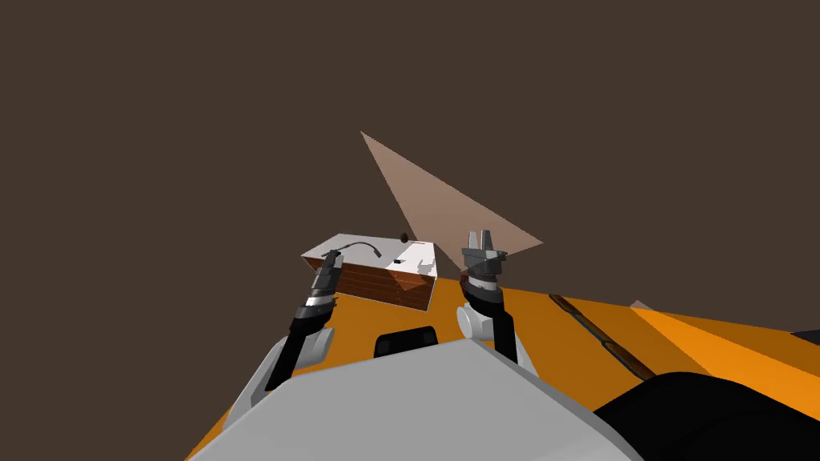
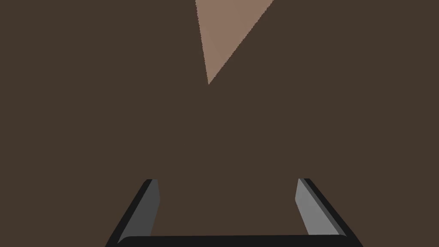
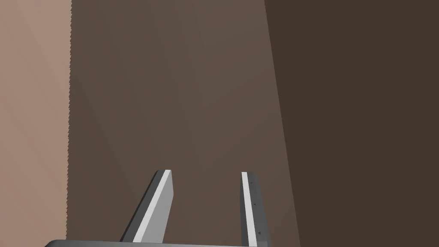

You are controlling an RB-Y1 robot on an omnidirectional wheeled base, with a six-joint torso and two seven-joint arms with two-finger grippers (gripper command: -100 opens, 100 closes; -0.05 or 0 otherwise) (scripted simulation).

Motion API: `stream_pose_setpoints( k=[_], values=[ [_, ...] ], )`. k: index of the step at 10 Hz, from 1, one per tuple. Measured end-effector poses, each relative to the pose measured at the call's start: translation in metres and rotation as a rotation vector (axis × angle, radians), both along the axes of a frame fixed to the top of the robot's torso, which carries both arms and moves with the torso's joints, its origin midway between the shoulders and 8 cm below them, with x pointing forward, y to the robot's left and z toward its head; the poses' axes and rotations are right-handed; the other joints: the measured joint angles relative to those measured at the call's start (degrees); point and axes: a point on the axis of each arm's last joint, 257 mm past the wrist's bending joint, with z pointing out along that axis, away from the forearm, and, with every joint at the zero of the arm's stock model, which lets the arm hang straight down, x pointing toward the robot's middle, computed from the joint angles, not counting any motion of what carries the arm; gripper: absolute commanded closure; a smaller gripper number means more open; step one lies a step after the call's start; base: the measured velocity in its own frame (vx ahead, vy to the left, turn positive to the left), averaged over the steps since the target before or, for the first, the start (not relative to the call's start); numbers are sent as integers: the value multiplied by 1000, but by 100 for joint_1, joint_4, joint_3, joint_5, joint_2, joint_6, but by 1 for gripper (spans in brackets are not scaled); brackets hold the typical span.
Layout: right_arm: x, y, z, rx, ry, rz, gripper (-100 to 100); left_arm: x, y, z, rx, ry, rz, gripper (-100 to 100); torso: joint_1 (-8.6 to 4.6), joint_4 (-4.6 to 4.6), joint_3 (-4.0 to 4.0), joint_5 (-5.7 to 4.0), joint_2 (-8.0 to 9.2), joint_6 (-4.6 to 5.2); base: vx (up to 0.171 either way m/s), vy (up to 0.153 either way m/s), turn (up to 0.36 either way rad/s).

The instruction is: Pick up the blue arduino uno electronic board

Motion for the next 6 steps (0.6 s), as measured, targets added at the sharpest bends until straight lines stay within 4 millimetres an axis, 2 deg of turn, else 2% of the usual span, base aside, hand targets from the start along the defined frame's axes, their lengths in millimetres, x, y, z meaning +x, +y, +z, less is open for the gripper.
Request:
stream_pose_setpoints(
  k=[2,6],
  values=[
    [0,0,0,0,0,0,0,12,7,-23,45,68,17,-100,-7,1,1,-2,0,1,-2,-115,-126],
    [0,0,0,0,0,0,0,40,39,-78,138,229,70,-100,-13,-1,-4,-3,-8,0,24,-130,-139]
  ],
)
